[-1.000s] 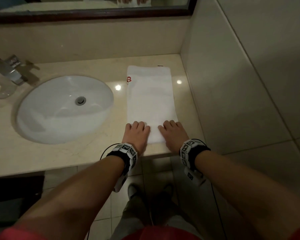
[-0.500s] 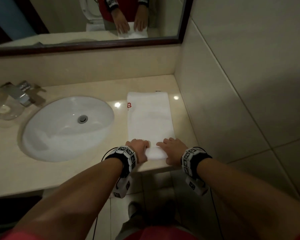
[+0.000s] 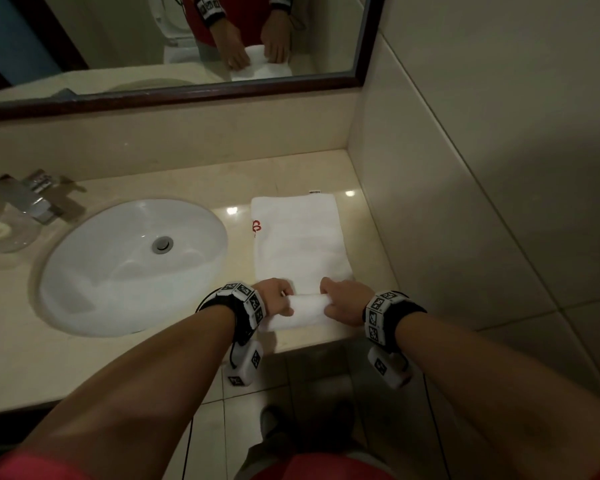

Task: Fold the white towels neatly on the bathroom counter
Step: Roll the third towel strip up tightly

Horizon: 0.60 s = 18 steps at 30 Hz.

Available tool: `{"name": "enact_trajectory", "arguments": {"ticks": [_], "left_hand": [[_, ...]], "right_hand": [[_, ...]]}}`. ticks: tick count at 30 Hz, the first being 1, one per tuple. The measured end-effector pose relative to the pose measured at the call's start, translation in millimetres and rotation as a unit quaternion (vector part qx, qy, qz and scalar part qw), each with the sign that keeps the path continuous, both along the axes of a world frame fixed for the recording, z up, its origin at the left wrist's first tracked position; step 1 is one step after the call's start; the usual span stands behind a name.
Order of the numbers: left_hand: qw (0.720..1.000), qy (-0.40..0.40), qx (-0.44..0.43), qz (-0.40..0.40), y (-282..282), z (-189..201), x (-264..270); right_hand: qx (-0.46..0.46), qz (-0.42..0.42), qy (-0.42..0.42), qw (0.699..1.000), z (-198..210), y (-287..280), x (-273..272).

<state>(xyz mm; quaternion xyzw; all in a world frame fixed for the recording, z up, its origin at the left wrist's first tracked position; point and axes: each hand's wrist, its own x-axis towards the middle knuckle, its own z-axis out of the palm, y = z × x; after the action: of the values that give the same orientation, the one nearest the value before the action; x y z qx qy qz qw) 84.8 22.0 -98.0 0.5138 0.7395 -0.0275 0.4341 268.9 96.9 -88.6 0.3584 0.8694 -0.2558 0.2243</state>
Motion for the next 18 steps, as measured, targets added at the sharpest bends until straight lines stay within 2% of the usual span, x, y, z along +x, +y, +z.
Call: {"name": "enact_trajectory", "arguments": {"ticks": [4,10,13,16,18], "left_hand": [[1.0,0.003,-0.001,-0.004,1,-3,-2],[1.0,0.009,0.022,0.01,2,-3,-4],[0.999,0.012,0.034,0.009,3,-4,-4],[0.999,0.021,0.032,0.004,3,-5,-3],[0.999,0.026,0.036,0.0,4,-7,-3]], "right_hand": [[0.008,0.007,0.006,1.0,-5,4,-4],[0.079,0.046,-0.006,0.996,-8,8,-8],[0.086,0.049,-0.016,0.995,-9,7,-9],[0.075,0.027,0.003,0.997,-13,5,-10],[0.061,-0.024,0.02,0.998,-12,5,-11]]}}
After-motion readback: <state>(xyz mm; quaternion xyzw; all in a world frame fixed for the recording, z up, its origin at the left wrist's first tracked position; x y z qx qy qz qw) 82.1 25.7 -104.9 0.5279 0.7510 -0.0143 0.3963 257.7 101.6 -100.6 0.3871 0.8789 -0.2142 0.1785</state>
